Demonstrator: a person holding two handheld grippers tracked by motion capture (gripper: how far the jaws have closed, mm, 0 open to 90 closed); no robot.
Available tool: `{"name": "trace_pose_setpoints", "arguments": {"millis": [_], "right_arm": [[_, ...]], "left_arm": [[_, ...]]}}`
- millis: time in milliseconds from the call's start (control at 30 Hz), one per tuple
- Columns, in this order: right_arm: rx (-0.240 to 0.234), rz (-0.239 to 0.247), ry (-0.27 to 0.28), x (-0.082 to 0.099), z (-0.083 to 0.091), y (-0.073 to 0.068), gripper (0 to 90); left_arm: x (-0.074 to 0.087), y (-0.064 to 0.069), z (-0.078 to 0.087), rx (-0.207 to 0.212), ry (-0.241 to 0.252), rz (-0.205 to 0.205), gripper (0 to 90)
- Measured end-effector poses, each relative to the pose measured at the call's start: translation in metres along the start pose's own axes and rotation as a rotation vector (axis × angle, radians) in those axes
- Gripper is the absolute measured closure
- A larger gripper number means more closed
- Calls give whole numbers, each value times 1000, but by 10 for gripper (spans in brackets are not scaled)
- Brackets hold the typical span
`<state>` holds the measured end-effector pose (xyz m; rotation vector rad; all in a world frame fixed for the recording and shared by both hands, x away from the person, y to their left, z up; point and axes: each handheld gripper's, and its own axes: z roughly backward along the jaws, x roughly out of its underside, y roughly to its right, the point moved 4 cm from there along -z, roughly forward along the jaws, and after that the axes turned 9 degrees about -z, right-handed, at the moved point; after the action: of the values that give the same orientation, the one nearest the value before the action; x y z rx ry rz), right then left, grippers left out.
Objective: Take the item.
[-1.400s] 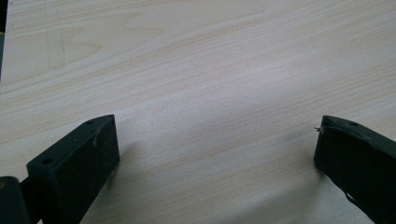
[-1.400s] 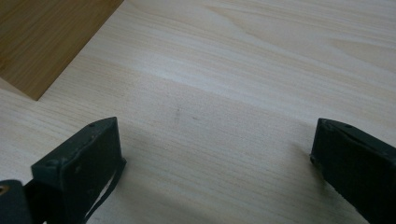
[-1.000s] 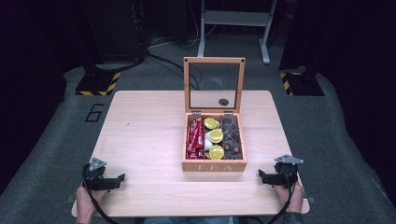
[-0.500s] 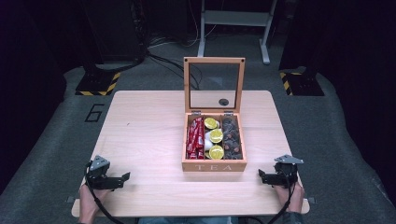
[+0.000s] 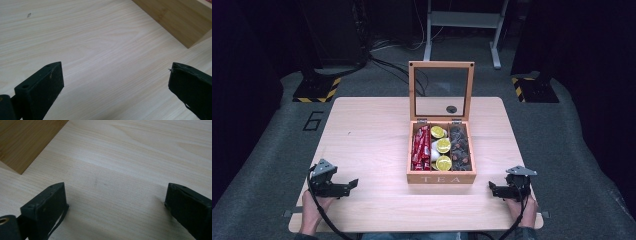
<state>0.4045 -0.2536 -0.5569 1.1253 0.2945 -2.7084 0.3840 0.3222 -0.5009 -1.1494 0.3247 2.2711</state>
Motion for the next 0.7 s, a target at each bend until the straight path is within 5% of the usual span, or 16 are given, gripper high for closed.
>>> {"name": "trace_pose_setpoints", "arguments": {"millis": [700], "right_arm": [[-1,1,1,0,0,0,34]], "left_arm": [[-83,37,-19,103,52,-138,2]]}}
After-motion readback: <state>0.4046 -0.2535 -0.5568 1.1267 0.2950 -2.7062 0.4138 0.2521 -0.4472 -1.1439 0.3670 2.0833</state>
